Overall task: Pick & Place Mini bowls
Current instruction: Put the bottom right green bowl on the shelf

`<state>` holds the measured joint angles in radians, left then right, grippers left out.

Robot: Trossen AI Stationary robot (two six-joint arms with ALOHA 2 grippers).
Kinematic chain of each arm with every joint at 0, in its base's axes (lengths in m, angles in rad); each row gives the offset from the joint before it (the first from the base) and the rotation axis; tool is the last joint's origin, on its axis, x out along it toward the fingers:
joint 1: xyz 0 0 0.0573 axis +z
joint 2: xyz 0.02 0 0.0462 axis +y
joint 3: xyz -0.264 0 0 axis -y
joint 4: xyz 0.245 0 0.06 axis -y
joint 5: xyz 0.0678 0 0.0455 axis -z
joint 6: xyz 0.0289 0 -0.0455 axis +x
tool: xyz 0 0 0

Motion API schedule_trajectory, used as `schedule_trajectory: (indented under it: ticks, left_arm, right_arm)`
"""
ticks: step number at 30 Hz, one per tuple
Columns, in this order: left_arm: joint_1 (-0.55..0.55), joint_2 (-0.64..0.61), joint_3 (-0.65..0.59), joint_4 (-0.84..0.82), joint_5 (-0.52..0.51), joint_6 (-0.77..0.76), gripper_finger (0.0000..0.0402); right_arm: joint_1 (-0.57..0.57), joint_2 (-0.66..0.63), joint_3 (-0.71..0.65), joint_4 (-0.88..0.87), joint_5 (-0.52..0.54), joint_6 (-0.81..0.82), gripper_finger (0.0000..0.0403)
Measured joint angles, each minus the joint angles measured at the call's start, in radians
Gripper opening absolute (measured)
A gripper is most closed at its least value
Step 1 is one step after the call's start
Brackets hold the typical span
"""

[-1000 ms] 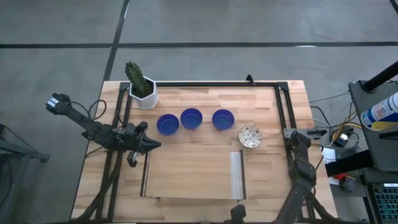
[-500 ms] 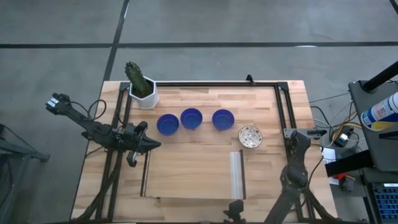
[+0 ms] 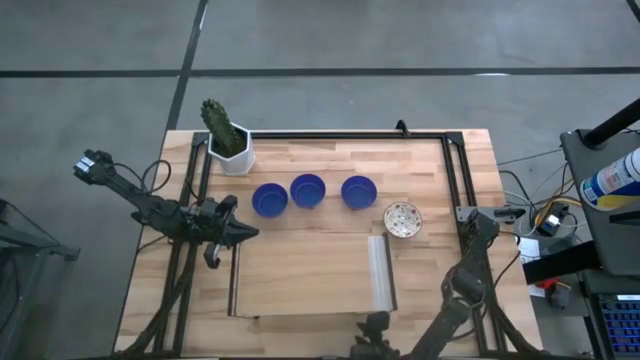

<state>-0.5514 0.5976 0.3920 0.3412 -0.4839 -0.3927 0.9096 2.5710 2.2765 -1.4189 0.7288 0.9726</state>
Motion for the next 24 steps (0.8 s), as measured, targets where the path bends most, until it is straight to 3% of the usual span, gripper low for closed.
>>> schedule_trajectory:
  ticks: [8,17,20,24]
  left_arm:
    - [0.000,0.000,-0.002,-0.003,0.000,0.000,0.0000]
    - [0.000,0.000,-0.003,-0.006,0.001,0.000,0.0000]
    - [0.000,0.000,-0.003,-0.008,0.001,-0.001,0.0000]
    - [0.000,0.001,-0.003,-0.009,0.001,-0.001,0.0000]
  right_arm:
    - [-0.003,-0.001,0.000,-0.027,-0.011,-0.004,0.0182]
    - [0.027,-0.006,0.080,-0.032,-0.184,0.002,0.0181]
    - [0.047,-0.073,0.065,-0.033,-0.185,0.054,0.0181]
    - [0.091,-0.171,0.075,-0.058,-0.096,0.108,0.0181]
